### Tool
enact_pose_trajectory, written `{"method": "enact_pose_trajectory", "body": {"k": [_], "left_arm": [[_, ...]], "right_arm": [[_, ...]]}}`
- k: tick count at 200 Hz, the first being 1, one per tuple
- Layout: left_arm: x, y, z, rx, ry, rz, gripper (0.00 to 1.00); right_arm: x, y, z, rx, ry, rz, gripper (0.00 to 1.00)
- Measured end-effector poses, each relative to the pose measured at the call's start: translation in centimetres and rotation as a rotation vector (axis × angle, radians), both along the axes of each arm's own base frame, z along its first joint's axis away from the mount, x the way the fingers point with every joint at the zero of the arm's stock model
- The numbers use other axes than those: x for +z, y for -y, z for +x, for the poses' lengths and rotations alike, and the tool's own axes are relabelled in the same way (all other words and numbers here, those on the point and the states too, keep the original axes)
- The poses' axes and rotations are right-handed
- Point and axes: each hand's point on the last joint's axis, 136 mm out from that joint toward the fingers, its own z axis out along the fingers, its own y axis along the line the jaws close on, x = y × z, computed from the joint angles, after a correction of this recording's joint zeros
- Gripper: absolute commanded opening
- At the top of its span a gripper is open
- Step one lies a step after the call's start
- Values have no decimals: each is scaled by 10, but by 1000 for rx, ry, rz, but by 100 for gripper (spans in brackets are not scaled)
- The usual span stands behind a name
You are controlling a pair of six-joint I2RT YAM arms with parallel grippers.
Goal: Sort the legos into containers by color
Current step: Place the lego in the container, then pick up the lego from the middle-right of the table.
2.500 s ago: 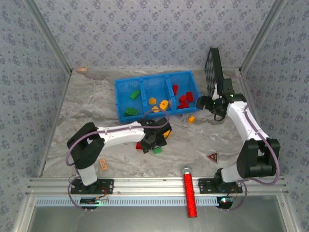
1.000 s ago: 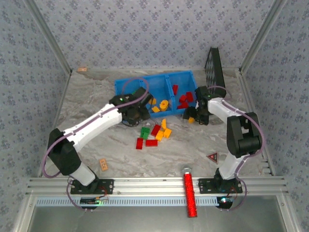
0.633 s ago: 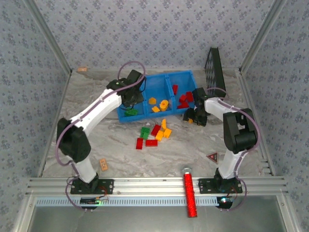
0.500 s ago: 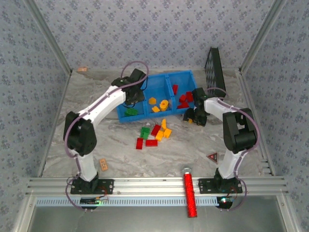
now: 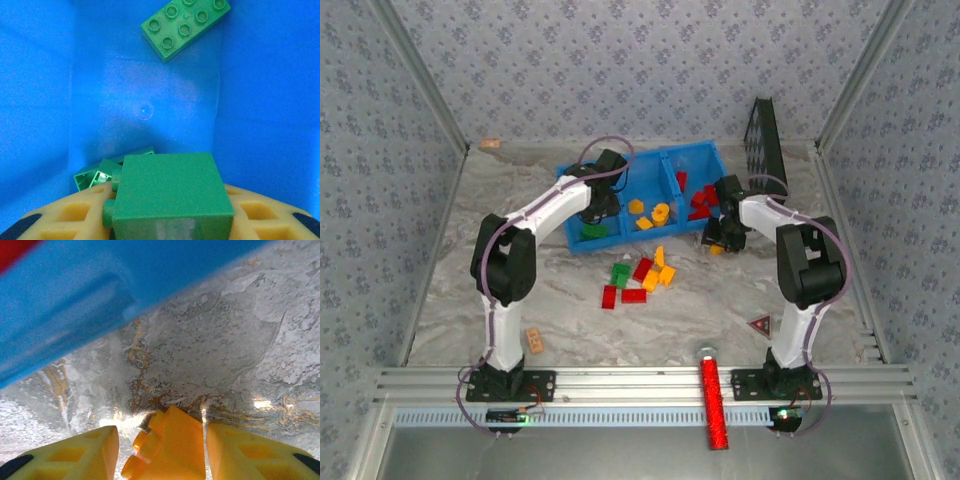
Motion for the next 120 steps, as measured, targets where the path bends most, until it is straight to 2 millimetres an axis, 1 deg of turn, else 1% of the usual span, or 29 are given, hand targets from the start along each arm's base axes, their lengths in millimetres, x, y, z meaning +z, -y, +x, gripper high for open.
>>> {"method": "enact_pose_trajectory", "body": {"k": [41, 72, 93, 120], "left_arm": [[-7, 0, 0, -14, -16, 10, 53], [-15, 0, -1, -19, -33, 21, 60], [-16, -1, -2, -20, -37, 23, 63], [-19, -2, -4, -20, -43, 26, 64]], "right_arm": [[-1, 0, -1, 11, -1, -10, 34], [-1, -1, -2, 14, -2, -17, 28], [0, -1, -3, 17, -2, -24, 25], [5, -4, -14, 40, -12, -41, 24]]}}
